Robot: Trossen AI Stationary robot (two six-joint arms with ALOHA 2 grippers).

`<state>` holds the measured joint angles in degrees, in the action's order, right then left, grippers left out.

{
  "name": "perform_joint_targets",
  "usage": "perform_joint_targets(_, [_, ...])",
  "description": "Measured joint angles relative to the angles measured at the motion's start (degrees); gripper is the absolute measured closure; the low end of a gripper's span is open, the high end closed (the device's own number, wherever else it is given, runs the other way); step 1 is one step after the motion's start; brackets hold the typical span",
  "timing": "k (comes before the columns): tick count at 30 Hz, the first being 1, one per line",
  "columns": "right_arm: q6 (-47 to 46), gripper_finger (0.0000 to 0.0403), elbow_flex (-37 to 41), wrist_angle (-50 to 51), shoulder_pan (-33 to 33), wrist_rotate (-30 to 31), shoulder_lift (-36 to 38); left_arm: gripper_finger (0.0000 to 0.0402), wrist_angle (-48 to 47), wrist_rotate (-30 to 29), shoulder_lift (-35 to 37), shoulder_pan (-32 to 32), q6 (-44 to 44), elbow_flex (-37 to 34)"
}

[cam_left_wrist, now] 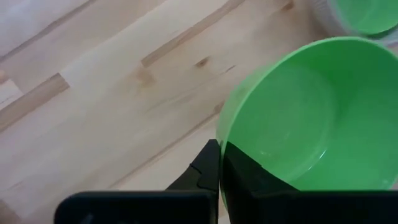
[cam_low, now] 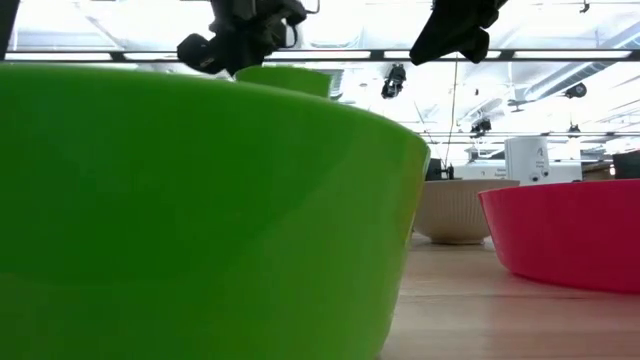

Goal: Nest bowls inside each other
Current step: Stack the left green bowl on the green bowl

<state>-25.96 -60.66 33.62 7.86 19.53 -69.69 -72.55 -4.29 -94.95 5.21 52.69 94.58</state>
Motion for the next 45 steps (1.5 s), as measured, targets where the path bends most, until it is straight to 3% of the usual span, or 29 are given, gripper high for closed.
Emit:
perform_joint_targets(8, [0.0,0.0339,0.0,0.0,0.0,0.0,0.0,0.0392,1.0,3.4,-1.3,0.2,0.7,-5.0])
perform_joint_targets(34, [0.0,0.0339,0.0,0.0,0.0,0.0,0.0,0.0395,6.6,3.2,-1.6,0.2,-1.7,-5.1])
perform_joint_targets(38, [0.0,0.0339,0.0,0.0,0.0,0.0,0.0,0.0394,10.4,4.8,-1.6,0.2,-6.2,-6.9])
perform_joint_targets(45, [0.0,0.0339,0.0,0.0,0.0,0.0,0.0,0.0396,15.9,8.3,-1.6,0.2,-4.7,-9.6])
